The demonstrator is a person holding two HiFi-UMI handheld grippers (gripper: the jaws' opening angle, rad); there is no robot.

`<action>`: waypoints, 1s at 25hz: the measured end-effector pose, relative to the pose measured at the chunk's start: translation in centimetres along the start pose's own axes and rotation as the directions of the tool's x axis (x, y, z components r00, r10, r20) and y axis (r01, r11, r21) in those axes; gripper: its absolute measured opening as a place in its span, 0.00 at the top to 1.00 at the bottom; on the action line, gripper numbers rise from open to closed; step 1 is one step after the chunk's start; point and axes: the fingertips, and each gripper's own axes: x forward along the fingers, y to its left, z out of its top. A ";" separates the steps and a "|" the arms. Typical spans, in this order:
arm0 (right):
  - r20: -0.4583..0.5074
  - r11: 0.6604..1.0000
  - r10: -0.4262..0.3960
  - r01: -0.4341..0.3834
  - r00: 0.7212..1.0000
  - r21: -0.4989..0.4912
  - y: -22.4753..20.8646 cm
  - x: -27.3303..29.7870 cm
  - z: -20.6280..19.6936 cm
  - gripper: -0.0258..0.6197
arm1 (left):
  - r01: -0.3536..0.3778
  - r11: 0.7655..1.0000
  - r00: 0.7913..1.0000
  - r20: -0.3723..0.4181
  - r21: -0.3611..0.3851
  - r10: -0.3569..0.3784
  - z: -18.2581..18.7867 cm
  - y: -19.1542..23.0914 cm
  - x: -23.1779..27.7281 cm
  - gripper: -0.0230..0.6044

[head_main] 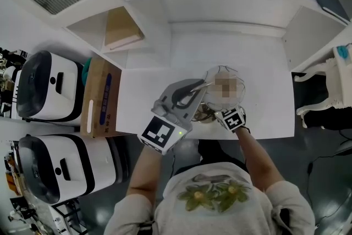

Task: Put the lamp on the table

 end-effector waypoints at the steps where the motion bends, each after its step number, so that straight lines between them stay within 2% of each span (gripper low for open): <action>1: 0.004 1.000 -0.001 0.001 1.000 0.003 0.0 -0.1 0.0 0.84 | 0.000 1.000 1.000 -0.002 -0.002 0.000 0.0 -0.2 -0.1 0.92; 8: 0.005 0.998 -0.061 0.061 0.998 0.035 -0.5 -1.0 -1.3 0.83 | -0.044 0.999 0.999 -0.004 0.005 0.044 -0.2 -0.9 -0.4 0.92; 12: 0.015 0.997 -0.074 0.074 0.997 0.034 -0.3 -2.3 -2.4 0.83 | -0.057 0.998 0.998 -0.031 0.039 0.059 -0.8 -0.9 -0.3 0.92; 16: 0.050 0.995 -0.086 0.084 0.995 0.046 0.2 -4.6 -1.9 0.83 | -0.085 0.996 0.996 -0.035 0.024 0.086 -1.0 -0.6 -0.5 0.92; 23: 0.146 0.999 -0.047 0.043 0.988 0.025 1.4 -7.7 0.4 0.85 | -0.175 0.984 0.984 -0.004 0.039 0.176 -0.7 0.0 -0.6 0.91; 25: 0.161 0.999 -0.020 0.015 0.987 0.033 2.0 -8.1 0.4 0.87 | -0.174 0.984 0.985 -0.009 0.022 0.175 -0.9 -0.2 -1.0 0.87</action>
